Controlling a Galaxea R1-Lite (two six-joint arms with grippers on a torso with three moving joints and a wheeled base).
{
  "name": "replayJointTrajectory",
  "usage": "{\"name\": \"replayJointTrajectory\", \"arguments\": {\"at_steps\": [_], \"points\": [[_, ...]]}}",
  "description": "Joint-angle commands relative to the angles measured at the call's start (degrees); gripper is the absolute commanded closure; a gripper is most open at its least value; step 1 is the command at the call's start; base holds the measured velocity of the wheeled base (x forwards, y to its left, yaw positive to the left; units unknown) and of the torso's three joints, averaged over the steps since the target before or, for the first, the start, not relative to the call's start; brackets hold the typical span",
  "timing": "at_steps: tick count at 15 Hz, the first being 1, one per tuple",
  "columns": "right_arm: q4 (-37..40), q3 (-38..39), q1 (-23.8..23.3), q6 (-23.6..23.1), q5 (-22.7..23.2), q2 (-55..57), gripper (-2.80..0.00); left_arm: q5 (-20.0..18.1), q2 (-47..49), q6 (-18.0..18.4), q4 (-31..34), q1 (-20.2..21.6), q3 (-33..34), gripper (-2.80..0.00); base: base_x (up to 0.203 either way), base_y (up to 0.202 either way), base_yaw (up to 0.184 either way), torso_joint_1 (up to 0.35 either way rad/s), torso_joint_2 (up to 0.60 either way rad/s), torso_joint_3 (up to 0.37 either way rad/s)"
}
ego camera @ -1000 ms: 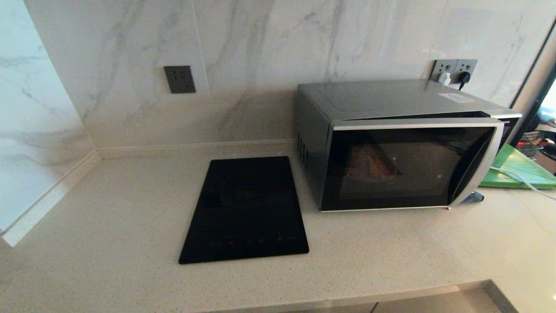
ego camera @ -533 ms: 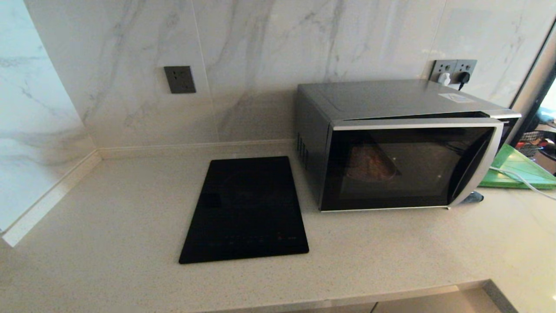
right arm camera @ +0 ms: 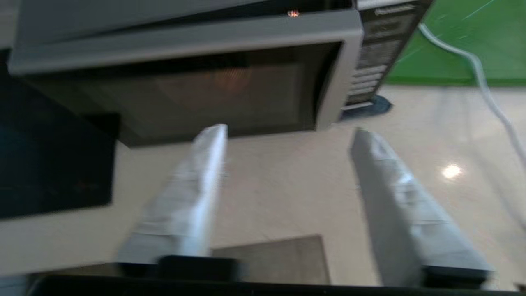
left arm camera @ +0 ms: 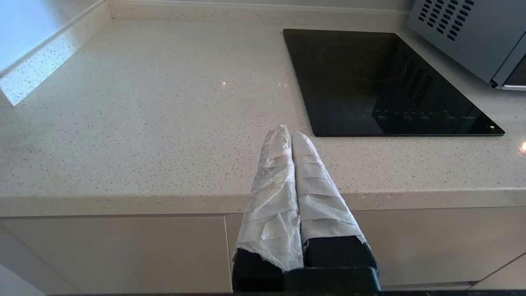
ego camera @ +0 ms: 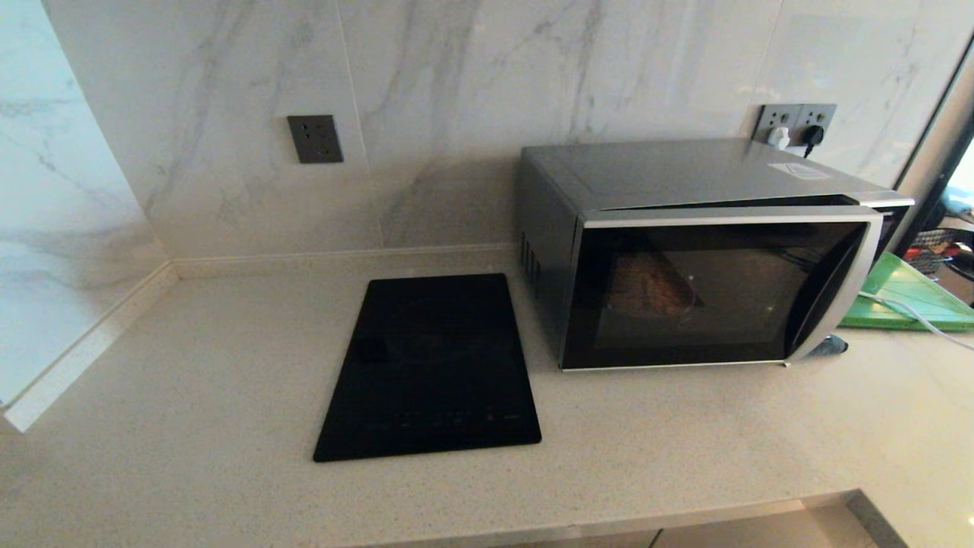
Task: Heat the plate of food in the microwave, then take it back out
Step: Open the microwave oven
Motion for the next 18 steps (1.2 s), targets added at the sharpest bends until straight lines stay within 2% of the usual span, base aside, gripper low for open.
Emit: {"name": "replayJointTrajectory", "arguments": {"at_steps": [1,5,7,9,12,15,18], "points": [[0.4,-4.0,-0.1,1.2,0.4,6.9,0.00,0.0,0.1,0.0,0.0,0.0,0.0,0.00,0.000,0.000,0.000,0.000,0.00,0.000],[-0.2,-12.1,-0.1,10.9,0.3,16.6,0.00,0.0,0.1,0.0,0.0,0.0,0.0,0.00,0.000,0.000,0.000,0.000,0.00,0.000],[-4.8,-13.4,-0.1,13.9,-0.9,22.1,0.00,0.0,0.1,0.0,0.0,0.0,0.0,0.00,0.000,0.000,0.000,0.000,0.00,0.000],[-8.3,-13.8,-0.3,14.7,-2.7,26.0,0.00,0.0,0.1,0.0,0.0,0.0,0.0,0.00,0.000,0.000,0.000,0.000,0.00,0.000],[-10.4,-14.0,-0.4,14.6,-2.9,30.2,0.00,0.0,0.1,0.0,0.0,0.0,0.0,0.00,0.000,0.000,0.000,0.000,0.00,0.000],[-16.8,-14.3,-0.6,14.3,-3.1,33.2,0.00,0.0,0.1,0.0,0.0,0.0,0.0,0.00,0.000,0.000,0.000,0.000,0.00,0.000],[-17.7,-14.4,-0.6,13.9,-3.3,34.5,0.00,0.0,0.0,0.0,0.0,0.0,0.0,0.00,0.000,0.000,0.000,0.000,0.00,0.000]]}}
